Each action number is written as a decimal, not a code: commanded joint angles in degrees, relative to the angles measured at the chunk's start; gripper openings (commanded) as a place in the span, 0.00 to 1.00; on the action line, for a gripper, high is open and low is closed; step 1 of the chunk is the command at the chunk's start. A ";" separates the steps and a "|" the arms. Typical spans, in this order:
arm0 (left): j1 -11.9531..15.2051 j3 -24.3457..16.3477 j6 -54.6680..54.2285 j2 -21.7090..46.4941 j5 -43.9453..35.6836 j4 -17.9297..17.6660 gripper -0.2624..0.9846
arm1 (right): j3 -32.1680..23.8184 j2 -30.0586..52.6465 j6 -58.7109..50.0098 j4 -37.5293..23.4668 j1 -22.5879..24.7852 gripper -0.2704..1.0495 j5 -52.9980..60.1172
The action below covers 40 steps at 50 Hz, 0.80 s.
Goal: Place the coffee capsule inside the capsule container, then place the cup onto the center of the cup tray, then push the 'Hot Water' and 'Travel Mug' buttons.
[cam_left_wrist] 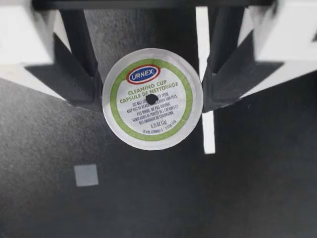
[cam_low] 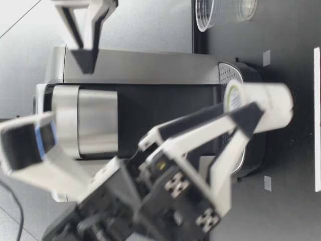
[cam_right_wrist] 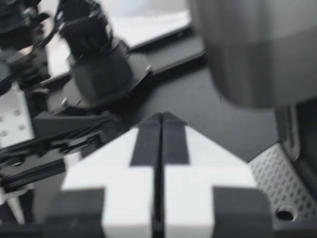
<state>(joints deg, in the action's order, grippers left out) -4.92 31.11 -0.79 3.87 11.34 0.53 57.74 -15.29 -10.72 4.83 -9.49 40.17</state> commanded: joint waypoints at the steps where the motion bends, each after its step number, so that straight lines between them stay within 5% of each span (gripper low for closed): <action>1: -0.09 0.53 0.09 -3.25 -0.97 -0.26 0.68 | -2.99 0.62 0.35 0.09 -0.70 0.24 1.14; 40: -0.09 1.41 0.26 -4.92 -1.32 -0.44 0.68 | -9.32 2.90 0.44 0.00 -4.04 0.24 7.03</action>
<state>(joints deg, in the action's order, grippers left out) -4.92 33.13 -0.53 1.23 10.46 0.18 50.45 -10.90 -10.37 4.83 -13.10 45.62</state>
